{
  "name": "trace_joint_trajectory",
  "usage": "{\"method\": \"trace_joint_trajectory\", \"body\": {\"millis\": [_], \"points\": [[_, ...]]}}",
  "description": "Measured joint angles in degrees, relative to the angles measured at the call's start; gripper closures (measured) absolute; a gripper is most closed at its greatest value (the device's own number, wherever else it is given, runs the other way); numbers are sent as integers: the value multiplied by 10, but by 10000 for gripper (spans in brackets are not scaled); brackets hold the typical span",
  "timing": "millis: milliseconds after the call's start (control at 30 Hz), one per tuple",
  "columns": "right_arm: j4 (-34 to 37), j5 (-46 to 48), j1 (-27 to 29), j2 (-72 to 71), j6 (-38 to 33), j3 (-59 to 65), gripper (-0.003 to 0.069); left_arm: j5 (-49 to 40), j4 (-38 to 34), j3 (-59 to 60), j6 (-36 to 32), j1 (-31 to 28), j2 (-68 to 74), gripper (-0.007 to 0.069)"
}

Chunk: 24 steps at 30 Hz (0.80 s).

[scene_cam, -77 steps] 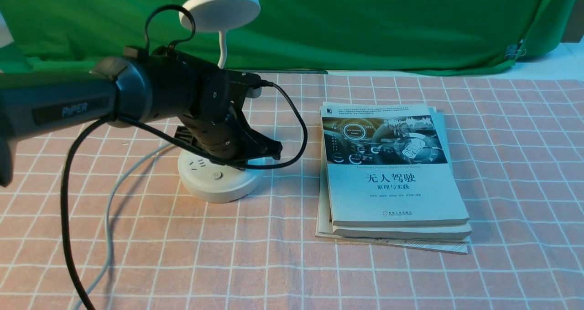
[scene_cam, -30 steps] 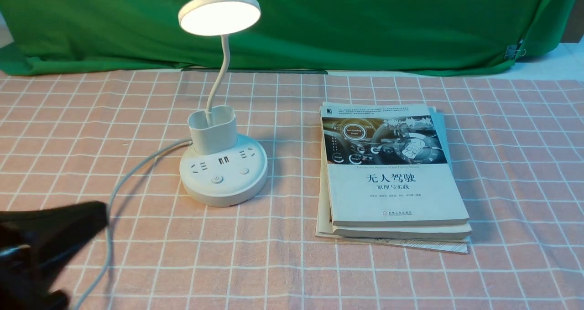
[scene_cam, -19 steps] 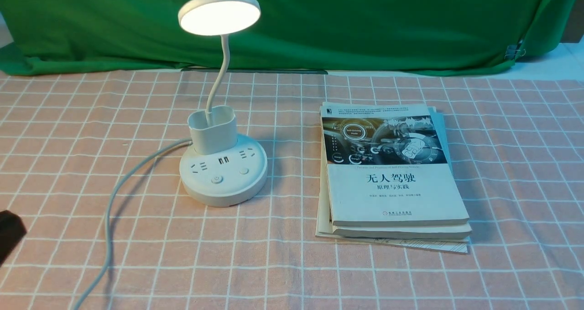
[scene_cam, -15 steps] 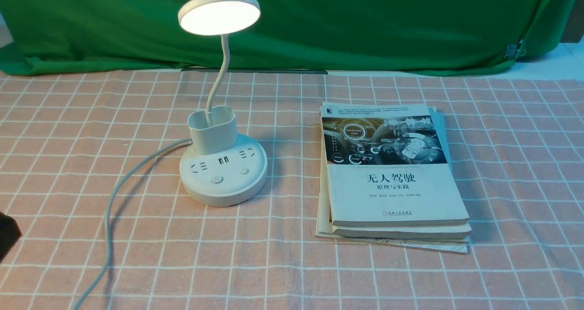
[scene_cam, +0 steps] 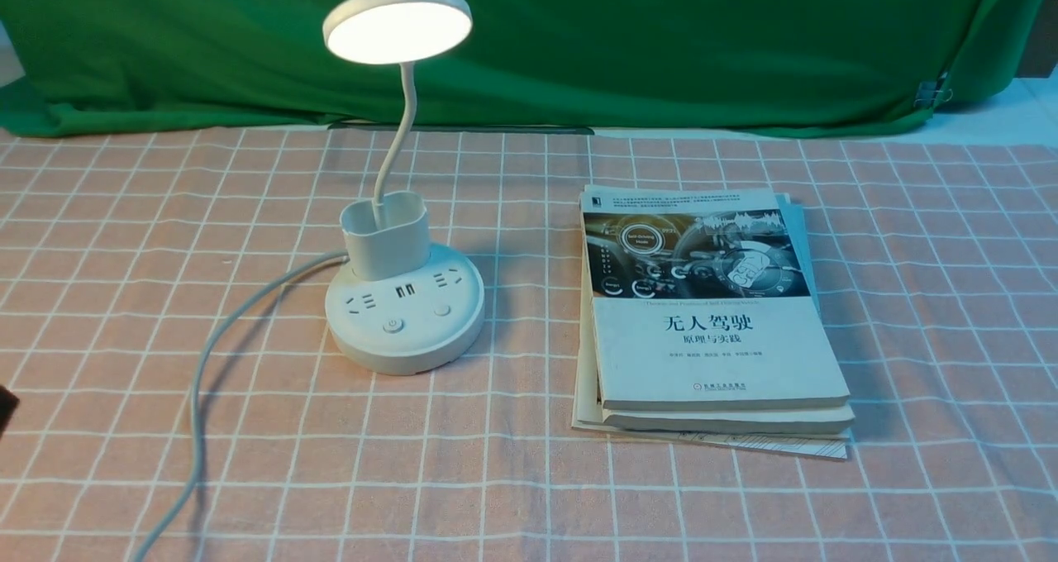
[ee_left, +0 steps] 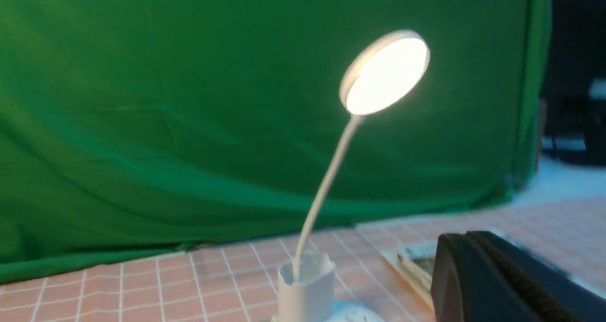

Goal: Turn on the table lamp on the pink coffee tablecloth with your hand.

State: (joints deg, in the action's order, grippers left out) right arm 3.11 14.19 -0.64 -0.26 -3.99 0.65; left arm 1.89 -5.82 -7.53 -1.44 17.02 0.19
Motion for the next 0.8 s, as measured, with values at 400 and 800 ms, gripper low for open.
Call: {"method": "trace_joint_trajectory", "body": {"millis": [400,800], "points": [[0,0,0,0,0,0,419,-71,25,77,0,-158,-3,623],[0,0,0,0,0,0,419,-180,19,80,-81,-161,-3,603]]}}
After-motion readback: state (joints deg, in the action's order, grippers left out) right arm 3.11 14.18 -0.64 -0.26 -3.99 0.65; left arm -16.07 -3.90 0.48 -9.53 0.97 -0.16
